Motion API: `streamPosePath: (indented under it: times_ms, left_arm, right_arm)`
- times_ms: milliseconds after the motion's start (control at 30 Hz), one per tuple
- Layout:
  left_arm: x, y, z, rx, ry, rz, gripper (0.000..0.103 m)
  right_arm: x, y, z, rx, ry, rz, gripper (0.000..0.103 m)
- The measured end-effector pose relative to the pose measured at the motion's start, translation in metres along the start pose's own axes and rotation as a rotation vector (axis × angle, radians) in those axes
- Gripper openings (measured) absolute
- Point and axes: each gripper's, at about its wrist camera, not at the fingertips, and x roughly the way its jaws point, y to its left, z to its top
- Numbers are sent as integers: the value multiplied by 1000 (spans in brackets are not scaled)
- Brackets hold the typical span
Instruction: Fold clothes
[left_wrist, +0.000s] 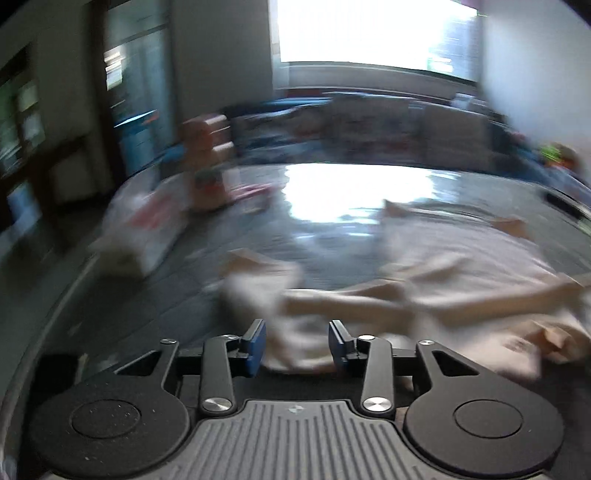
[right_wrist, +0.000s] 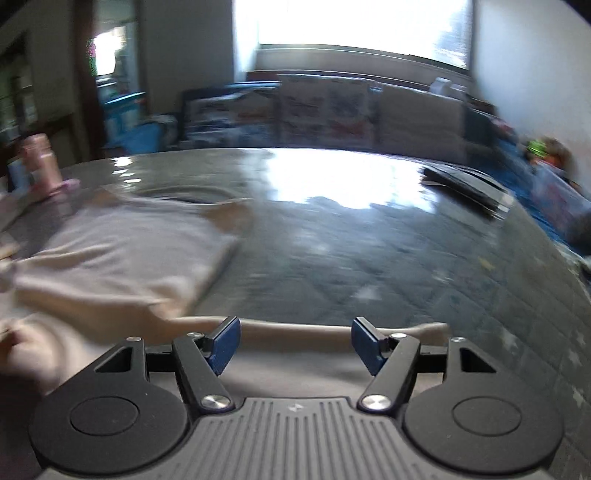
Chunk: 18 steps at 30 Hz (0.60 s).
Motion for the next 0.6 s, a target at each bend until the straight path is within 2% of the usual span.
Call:
streamPosePath:
  times_ms: [167, 267, 333, 467, 600]
  left_arm:
    - [-16, -60, -10, 169, -10, -189, 46]
    - [-20, -89, -13, 218, -5, -275, 51]
    - [-16, -103, -15, 236, 7, -295, 51]
    - [-6, -114, -16, 199, 54, -282, 50]
    - [-6, -116, -18, 177, 56, -295, 49]
  right_arm:
    - [-19, 44, -4, -162, 3, 171, 68]
    - [-28, 82, -7, -292, -1, 277, 66]
    - [-30, 102, -11, -361, 7, 321, 61]
    - [-27, 128, -20, -465, -2, 333, 56]
    - [-23, 153, -28, -568, -13, 340, 50]
